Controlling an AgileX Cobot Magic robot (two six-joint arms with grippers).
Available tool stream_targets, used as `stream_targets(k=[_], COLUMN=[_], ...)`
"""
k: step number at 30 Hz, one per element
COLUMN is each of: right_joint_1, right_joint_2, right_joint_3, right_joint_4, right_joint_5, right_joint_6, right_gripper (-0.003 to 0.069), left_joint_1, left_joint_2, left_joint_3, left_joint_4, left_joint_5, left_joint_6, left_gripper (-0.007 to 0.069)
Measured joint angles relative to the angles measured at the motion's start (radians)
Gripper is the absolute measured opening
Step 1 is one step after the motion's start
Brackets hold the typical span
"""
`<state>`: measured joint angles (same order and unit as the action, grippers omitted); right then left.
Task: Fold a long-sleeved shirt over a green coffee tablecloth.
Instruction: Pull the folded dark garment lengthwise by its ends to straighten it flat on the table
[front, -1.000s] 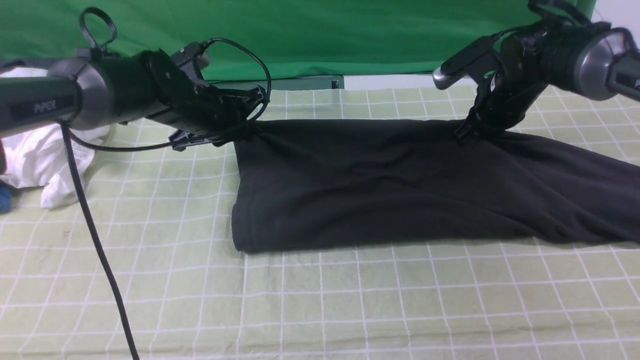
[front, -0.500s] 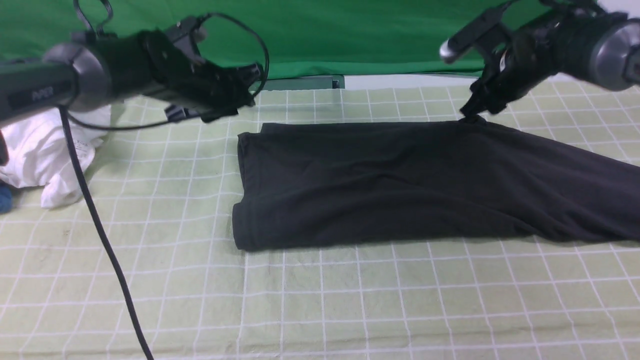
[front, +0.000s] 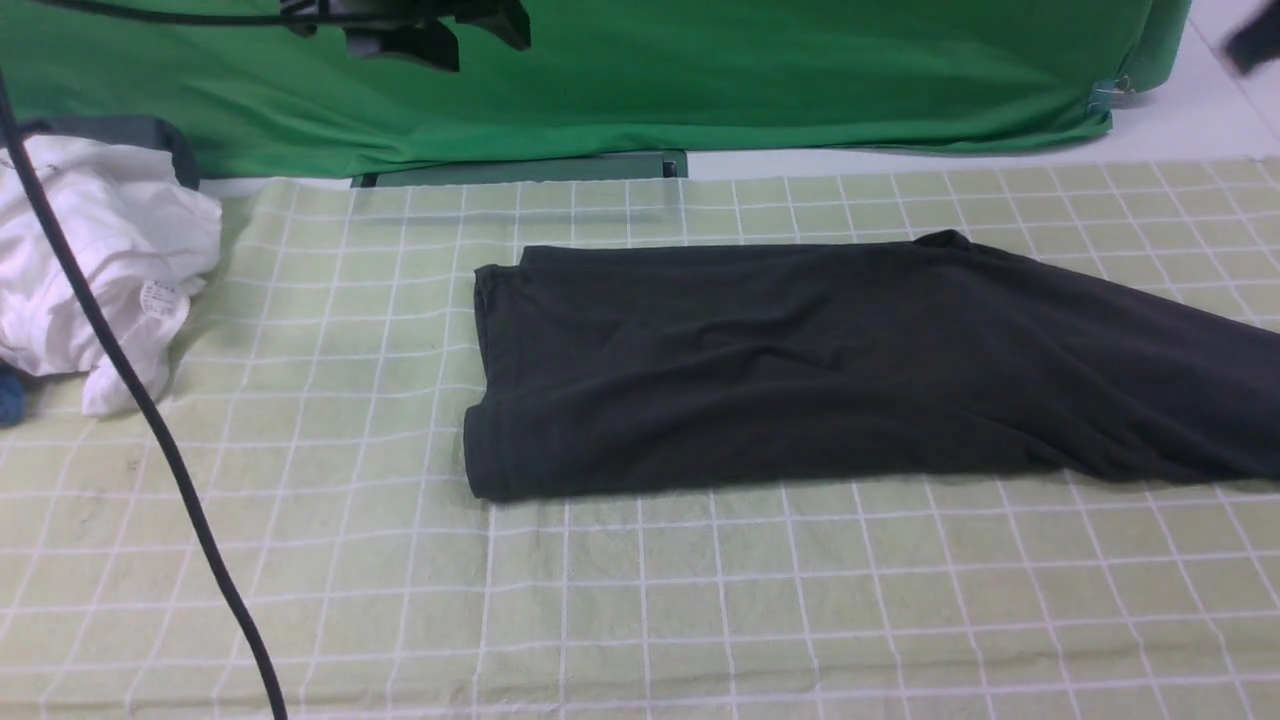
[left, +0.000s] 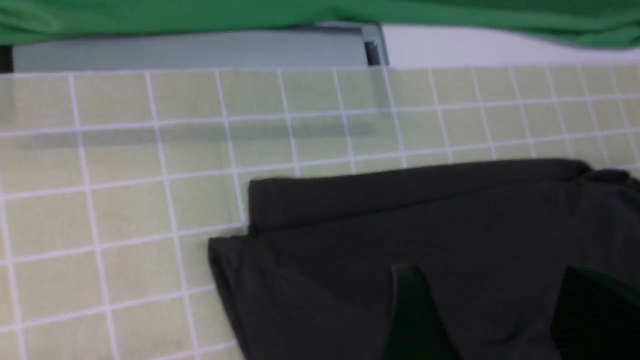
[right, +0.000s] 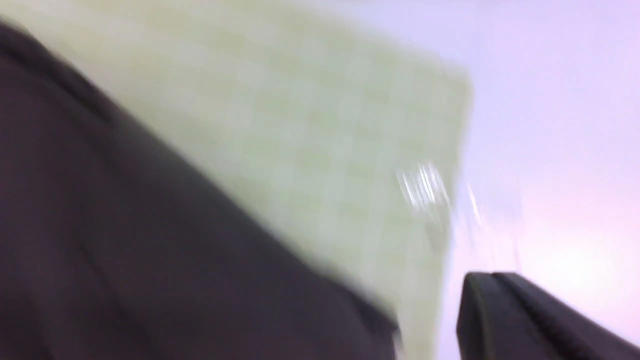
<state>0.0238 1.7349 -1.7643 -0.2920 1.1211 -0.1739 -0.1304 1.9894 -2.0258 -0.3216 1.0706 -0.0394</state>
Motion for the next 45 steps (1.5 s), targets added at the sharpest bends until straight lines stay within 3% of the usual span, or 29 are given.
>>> stream_targets(k=[5,6,8,12,15,18,25,30,35,37,40,42,45], right_joint_1=[-0.160,-0.230,-0.282,-0.325,-0.327,-0.327,-0.327,-0.327,-0.327,-0.327,-0.327,-0.327,-0.327], right_joint_2=[-0.033,-0.039,-0.039,-0.039,-0.038,-0.038,-0.035,-0.035,-0.034,-0.028,-0.017,-0.015,-0.015], right_joint_3=[0.019,0.048,0.090,0.190,0.256,0.298,0.323,0.323,0.323,0.323,0.323,0.323,0.323], right_joint_4=[0.133,0.223,0.297,0.355,0.367,0.376,0.379,0.380,0.390,0.392,0.394,0.394,0.397], right_joint_5=[0.079,0.086,0.089,0.062,0.016,-0.021,-0.068,-0.088,-0.095,-0.095,-0.096,-0.097,-0.097], right_joint_6=[0.000,-0.010,-0.028,-0.043,-0.045,-0.046,-0.045,-0.046,-0.045,-0.045,-0.045,-0.045,-0.046], right_gripper=[-0.0005,-0.0005,-0.0005,-0.0005,-0.0003,-0.0003,-0.0003,-0.0003,-0.0003,-0.0001,0.0002,0.0004,0.0005], left_joint_1=[0.000,0.000,0.000,0.000,0.000,0.000,0.000,0.000,0.000,0.000,0.000,0.000,0.000], left_joint_2=[0.027,0.049,0.087,0.173,0.232,0.285,0.352,0.375,0.396,0.396,0.397,0.395,0.386], left_joint_3=[0.000,-0.001,-0.003,-0.003,-0.003,-0.003,-0.003,-0.004,-0.005,-0.005,-0.005,-0.005,-0.026], left_joint_4=[0.053,0.064,0.075,0.085,0.085,0.084,0.083,0.082,0.078,0.078,0.076,0.071,0.068], left_joint_5=[0.070,0.071,0.066,0.043,-0.002,-0.055,-0.134,-0.142,-0.145,-0.145,-0.145,-0.145,-0.141], left_joint_6=[0.027,0.032,0.039,0.033,0.023,0.023,0.021,0.021,0.033,0.039,0.046,0.050,0.050], left_gripper=[0.0211,0.0135,0.0074,0.0033,0.0069,0.0152,0.0412,0.0447,0.0358,0.0285,0.0113,0.0050,0.0027])
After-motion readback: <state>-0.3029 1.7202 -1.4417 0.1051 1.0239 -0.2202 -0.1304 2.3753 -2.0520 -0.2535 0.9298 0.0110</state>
